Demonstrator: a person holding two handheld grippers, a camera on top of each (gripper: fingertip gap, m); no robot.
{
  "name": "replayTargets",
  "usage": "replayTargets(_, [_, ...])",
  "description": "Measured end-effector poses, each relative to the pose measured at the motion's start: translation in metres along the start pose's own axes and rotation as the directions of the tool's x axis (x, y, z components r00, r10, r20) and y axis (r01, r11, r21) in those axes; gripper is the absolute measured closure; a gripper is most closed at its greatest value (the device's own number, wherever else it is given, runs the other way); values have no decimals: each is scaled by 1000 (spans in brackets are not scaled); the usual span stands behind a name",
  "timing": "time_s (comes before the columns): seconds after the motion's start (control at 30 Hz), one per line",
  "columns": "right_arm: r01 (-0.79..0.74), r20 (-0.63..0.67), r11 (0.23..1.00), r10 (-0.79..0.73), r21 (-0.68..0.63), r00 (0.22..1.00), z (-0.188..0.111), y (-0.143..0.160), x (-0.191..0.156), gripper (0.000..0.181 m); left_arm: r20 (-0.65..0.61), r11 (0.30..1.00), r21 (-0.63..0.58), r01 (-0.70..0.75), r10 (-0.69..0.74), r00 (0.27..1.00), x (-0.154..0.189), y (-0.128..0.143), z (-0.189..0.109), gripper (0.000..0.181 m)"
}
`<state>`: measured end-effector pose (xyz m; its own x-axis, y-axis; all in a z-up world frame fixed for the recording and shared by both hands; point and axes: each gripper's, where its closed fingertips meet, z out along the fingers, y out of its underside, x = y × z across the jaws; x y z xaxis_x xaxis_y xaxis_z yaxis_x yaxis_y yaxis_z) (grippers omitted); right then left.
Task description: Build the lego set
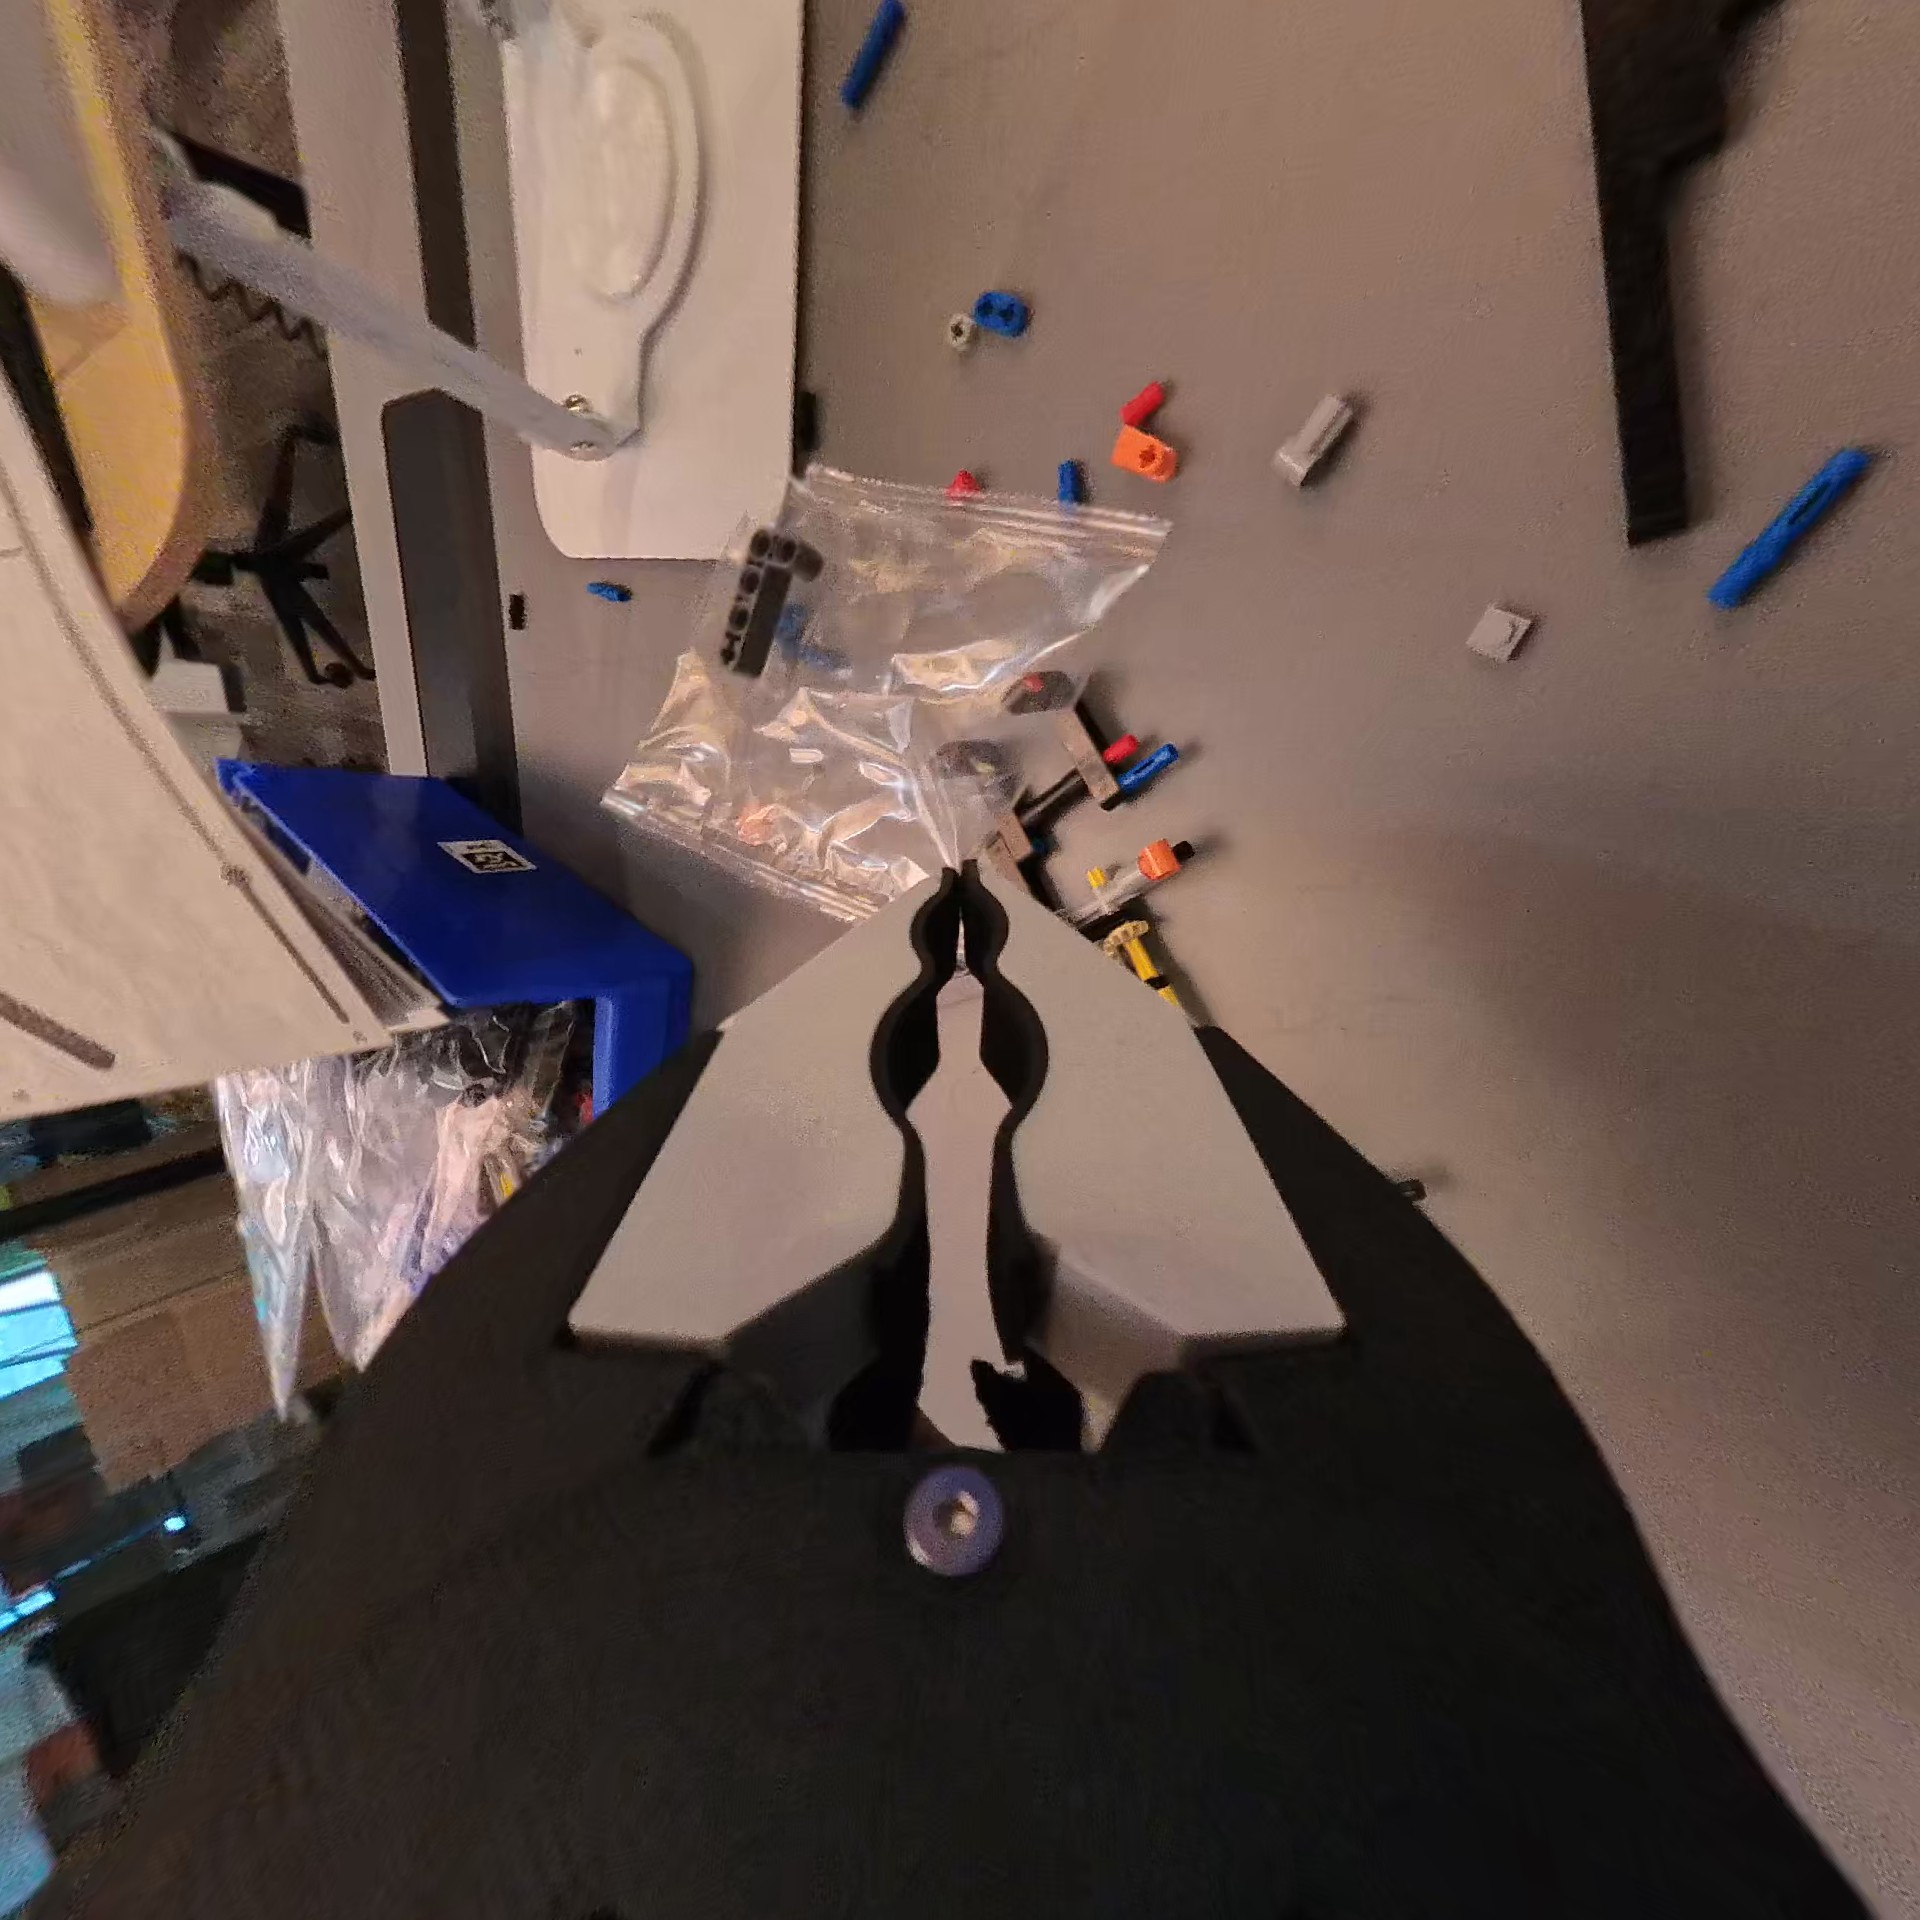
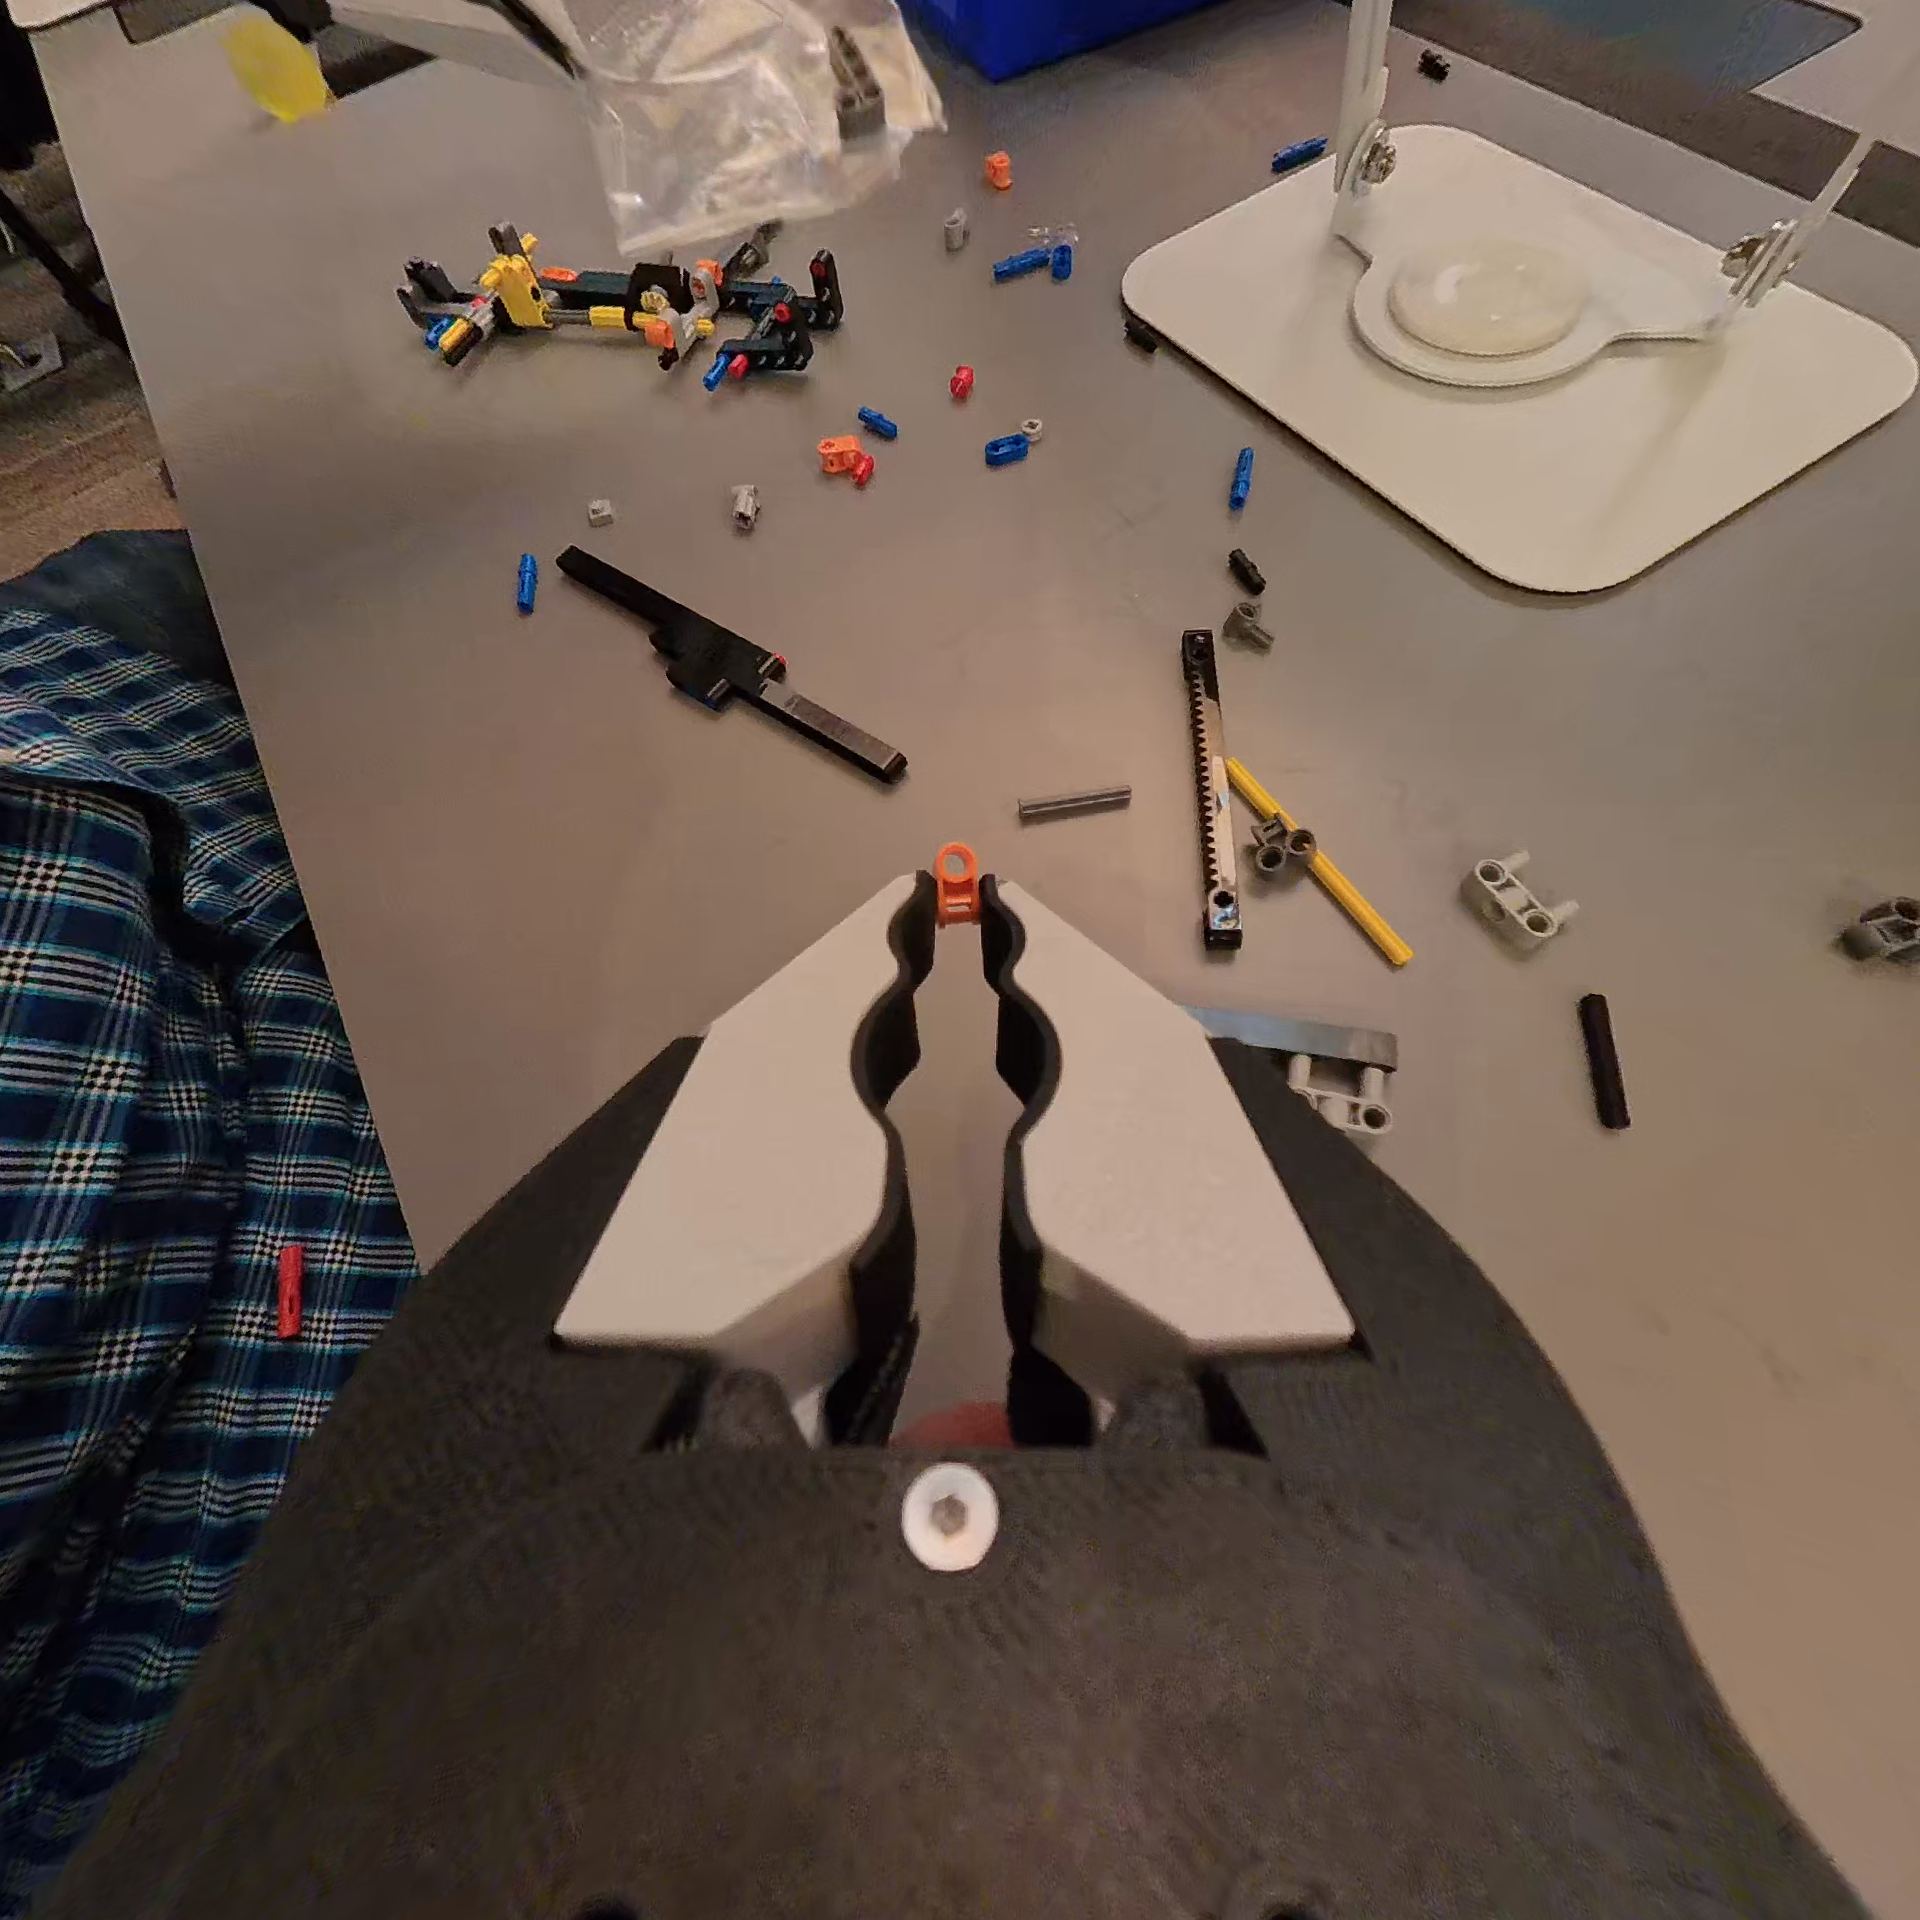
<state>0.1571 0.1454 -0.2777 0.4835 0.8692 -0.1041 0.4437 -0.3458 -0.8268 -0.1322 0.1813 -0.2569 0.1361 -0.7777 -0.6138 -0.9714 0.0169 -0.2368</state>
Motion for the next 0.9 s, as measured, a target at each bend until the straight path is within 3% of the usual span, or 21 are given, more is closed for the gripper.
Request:
replayTargets(0.03, [4, -1, 1000, -4, -3, 1000, 0, 0, 0, 175, -2, 1000, -11, -23, 23, 1000, 1, 0, 2, 181])
replayTargets(0.2, [18, -6, 1000, -18, -15, 1000, 1, 1, 1, 175, 13, 988, -57, -147, 148, 989, -3, 4, 6, 181])
replayTargets(0.4, [19, 6, 1000, -19, -9, 1000, 6, -2, 2, 175, 29, 978, -71, -198, 200, 979, -26, 14, -3, 181])
replayTargets(0.63, [25, 20, 1000, -24, -15, 1000, 11, -3, 1, 175, -9, 941, -57, -333, 333, 943, -8, 4, 14, 181])
replayTargets(0.77, [24, 14, 1000, -23, -14, 1000, 11, -5, 3, 175, 1, 961, -26, -277, 277, 961, -11, -3, 19, 181])
replayTargets(0.83, [39, 5, 999, -39, -29, 999, 13, -3, 3, 175, 38, 943, -81, -323, 326, 944, -18, 1, 21, 181])
replayTargets(0.9, [48, 8, 998, -47, -34, 999, 14, -2, 2, 175, 21, 965, -32, -261, 262, 965, -17, -3, 21, 181])
